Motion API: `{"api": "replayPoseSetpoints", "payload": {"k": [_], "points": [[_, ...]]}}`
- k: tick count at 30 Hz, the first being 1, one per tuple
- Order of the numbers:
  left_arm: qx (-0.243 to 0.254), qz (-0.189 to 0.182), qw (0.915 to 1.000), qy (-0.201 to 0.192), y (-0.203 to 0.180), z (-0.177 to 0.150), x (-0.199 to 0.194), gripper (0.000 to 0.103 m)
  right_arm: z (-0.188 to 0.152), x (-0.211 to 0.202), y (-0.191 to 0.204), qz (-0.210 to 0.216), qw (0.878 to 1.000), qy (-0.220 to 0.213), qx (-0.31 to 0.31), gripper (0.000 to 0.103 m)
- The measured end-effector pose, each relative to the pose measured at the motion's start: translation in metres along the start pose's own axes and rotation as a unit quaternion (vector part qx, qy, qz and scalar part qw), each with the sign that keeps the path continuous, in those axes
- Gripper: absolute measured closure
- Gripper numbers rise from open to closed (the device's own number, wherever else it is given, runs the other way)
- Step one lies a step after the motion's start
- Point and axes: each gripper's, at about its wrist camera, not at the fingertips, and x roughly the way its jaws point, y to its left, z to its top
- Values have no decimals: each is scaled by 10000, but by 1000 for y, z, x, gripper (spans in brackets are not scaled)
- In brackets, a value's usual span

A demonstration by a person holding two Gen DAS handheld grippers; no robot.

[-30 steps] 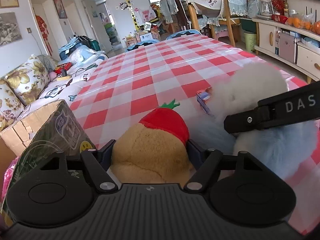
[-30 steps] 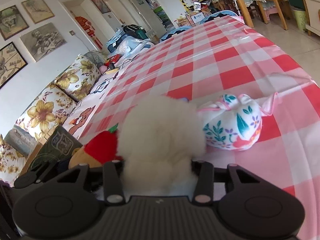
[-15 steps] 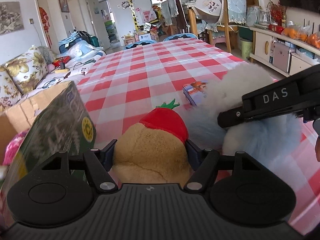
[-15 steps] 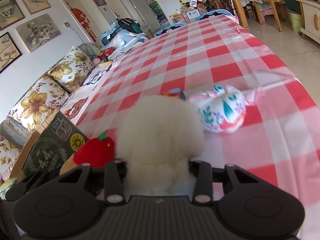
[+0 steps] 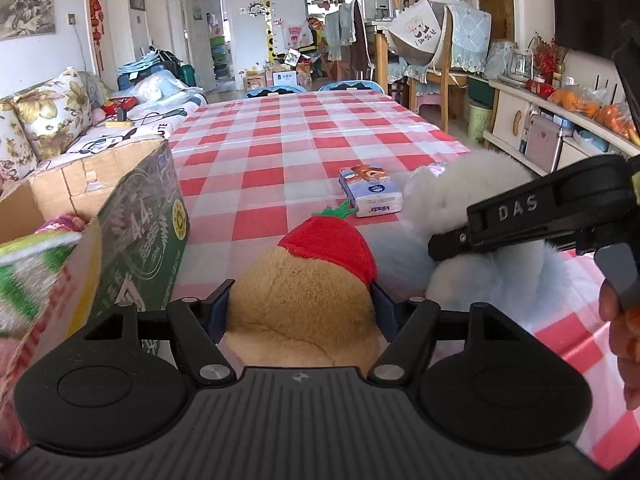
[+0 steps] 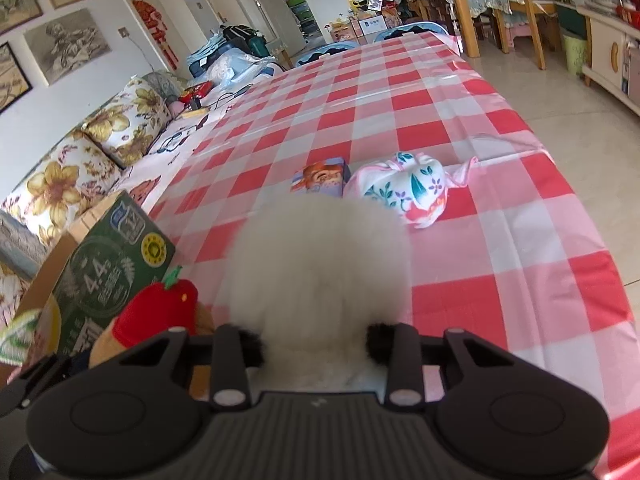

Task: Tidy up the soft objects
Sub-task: 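Carry the tan plush and white fluffy toy over the box and release both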

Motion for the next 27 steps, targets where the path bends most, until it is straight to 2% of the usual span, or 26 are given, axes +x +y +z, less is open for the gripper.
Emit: {"api": "replayPoseSetpoints", "payload": {"k": [17,27], "points": [[-12,37,9993,-359,14,9,-47,17,-10,-50,42,-290,9978,-456,-371,69],[-61,178,9979,-622,34,19,-74,17,-11,-73,66,-273,9954,-790,-477,69]]}}
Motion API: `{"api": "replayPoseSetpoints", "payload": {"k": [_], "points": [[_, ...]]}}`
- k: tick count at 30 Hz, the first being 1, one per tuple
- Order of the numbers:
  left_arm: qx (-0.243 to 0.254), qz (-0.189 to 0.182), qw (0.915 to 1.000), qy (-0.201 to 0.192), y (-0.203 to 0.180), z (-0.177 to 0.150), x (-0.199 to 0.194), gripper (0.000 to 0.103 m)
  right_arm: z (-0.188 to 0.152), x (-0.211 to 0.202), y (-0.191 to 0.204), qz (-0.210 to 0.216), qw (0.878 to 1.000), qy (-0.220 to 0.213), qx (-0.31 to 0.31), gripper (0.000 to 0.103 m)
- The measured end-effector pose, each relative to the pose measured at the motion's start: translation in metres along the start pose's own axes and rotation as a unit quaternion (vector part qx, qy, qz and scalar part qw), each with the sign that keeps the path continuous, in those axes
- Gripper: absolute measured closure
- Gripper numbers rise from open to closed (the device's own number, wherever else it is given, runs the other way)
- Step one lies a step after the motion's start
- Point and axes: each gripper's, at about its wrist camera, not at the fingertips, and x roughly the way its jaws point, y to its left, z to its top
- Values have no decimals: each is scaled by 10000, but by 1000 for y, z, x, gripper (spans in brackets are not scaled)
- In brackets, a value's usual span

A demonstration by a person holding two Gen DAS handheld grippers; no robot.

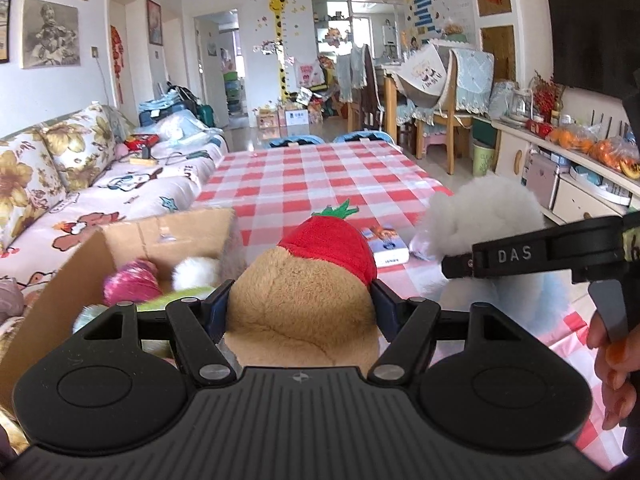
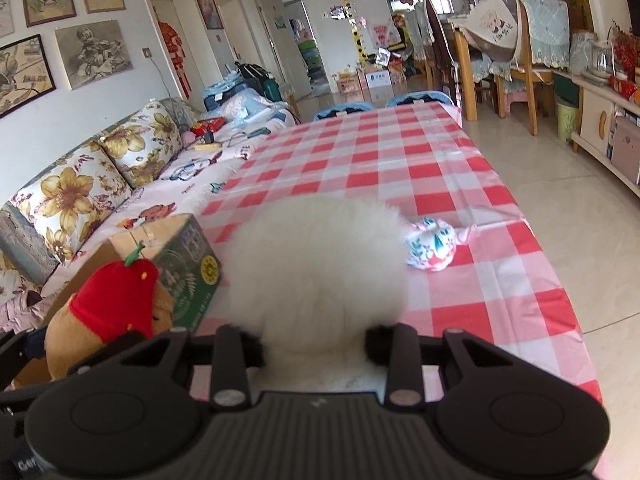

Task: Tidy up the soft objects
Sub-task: 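Carry the tan plush and white fluffy toy over the box and release both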

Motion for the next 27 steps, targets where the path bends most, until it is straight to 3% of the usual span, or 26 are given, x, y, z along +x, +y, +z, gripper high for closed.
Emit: {"api": "replayPoseSetpoints", "payload": {"k": [13,27], "points": [[-165,581,9971,-463,32,14,-28,16,7,-7,42,256,9988,-278,-302,69],[-709,1176,9897,-414,67,23,-24,16,22,8,100,584,9940,-355,-852,69]]}}
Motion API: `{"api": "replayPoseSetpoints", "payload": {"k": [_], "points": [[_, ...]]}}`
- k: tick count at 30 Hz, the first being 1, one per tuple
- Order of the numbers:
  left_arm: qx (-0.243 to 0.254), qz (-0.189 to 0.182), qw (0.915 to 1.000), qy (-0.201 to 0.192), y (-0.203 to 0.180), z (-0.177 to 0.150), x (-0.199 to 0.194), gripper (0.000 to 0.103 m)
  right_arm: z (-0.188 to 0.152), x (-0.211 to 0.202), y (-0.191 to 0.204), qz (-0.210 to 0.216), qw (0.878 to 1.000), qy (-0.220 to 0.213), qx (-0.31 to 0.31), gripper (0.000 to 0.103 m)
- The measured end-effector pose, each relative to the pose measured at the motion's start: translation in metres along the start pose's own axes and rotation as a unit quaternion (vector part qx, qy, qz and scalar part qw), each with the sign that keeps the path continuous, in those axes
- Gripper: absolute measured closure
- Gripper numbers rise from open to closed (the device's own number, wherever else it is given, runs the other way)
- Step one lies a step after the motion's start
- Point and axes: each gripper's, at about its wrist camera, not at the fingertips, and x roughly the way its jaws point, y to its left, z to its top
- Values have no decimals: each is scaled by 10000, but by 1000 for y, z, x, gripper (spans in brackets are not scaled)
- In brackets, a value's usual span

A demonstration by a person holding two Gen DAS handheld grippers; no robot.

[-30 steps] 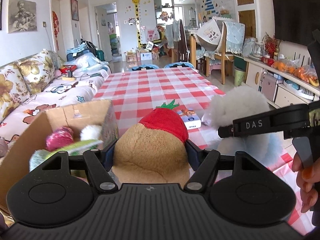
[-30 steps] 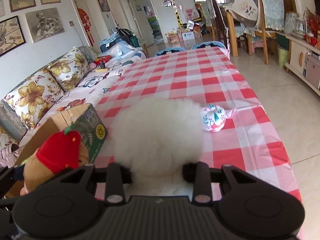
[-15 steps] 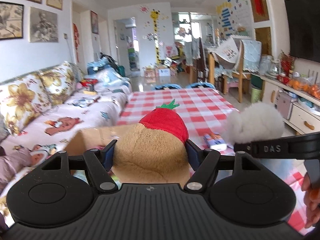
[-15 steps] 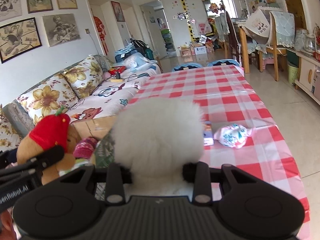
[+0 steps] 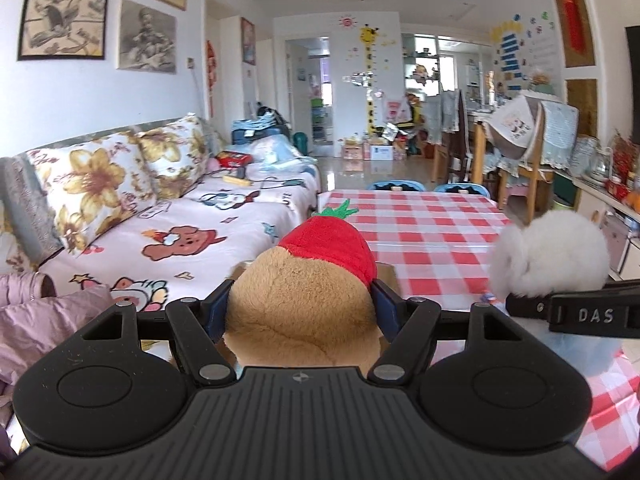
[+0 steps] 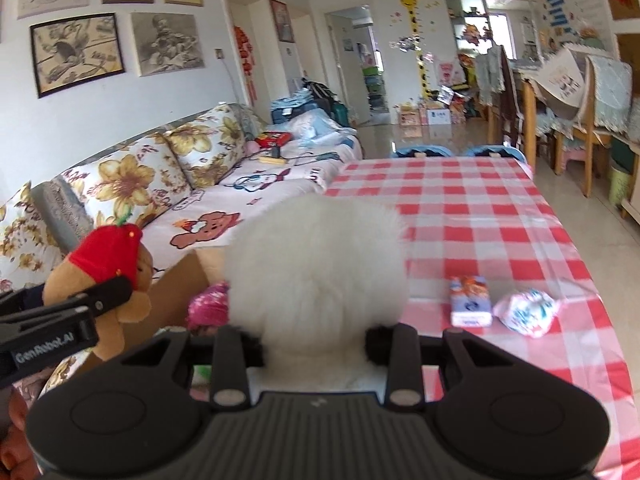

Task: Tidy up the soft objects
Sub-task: 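Carry the tan plush and white fluffy toy over the box and release both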

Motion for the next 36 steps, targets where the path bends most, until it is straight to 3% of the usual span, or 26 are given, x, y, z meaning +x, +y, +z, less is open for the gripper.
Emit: {"api": "replayPoseSetpoints", "payload": {"k": [10,18,36], "points": [[-215,255,9993,152,4,-1,0,16,19,22,35,229,9992,-16,-334,69],[-344,244,9976,556,8,-8,5,16,25,47,62,385,9978,138,-521,69],[-483,365,9934,976,17,-11,5,15,27,88,88,327,9956,412,-772,69]]}}
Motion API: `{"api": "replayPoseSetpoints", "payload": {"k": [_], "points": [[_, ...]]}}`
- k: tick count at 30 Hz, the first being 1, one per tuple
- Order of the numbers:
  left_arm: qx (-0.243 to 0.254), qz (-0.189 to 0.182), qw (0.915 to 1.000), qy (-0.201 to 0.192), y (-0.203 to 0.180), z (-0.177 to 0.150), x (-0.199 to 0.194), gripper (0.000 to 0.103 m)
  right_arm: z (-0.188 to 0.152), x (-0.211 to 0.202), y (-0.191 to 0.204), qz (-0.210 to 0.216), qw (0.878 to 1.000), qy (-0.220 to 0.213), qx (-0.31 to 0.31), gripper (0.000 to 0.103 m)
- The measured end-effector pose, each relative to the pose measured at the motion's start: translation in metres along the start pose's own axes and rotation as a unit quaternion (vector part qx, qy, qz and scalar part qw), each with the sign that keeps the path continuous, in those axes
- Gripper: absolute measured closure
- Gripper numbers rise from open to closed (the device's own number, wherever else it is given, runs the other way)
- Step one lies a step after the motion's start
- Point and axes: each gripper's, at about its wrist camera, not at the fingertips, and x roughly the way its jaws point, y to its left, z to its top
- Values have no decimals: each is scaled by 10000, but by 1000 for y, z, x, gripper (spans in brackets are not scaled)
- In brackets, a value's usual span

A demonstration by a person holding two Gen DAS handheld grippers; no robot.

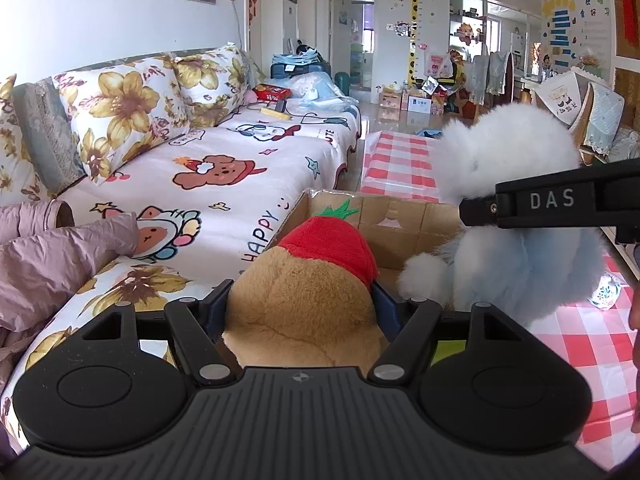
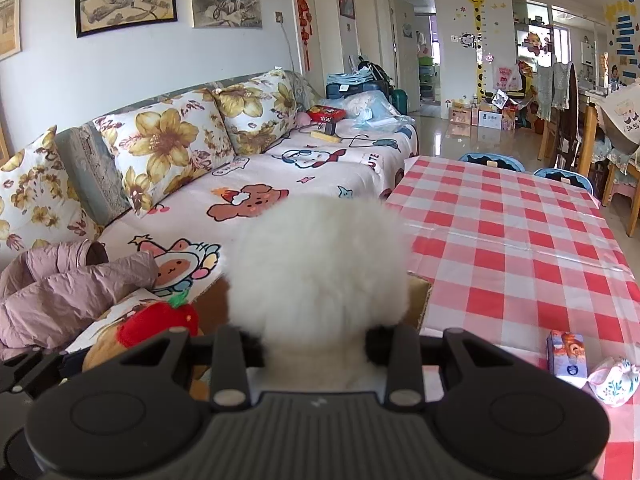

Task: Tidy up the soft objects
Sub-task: 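Carry the tan plush and white fluffy toy over the box and release both, then lift both open tools up away from the box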

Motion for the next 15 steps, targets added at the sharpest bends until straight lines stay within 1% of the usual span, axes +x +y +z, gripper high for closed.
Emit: {"api": "replayPoseSetpoints", "payload": {"k": [5,6,7,8,10,12,15], "points": [[-2,48,10000,25,0,0,-1,13,2,8,4,35,9999,94,-18,68],[8,58,10000,23,0,0,-1,12,2,10,5,19,9999,115,-23,65],[21,89,10000,-1,-1,0,-2,7,3,11,5,10,9999,147,-15,61],[46,119,9999,-27,-2,0,-3,5,3,12,5,6,9999,173,3,59],[81,164,9998,-77,-2,1,-4,4,4,10,4,-16,9999,130,61,42],[87,179,9998,-96,-3,1,-5,3,6,5,1,-58,9999,22,100,38],[117,210,9996,-144,-4,1,-6,2,8,-4,-3,-141,9998,-72,111,37]]}}
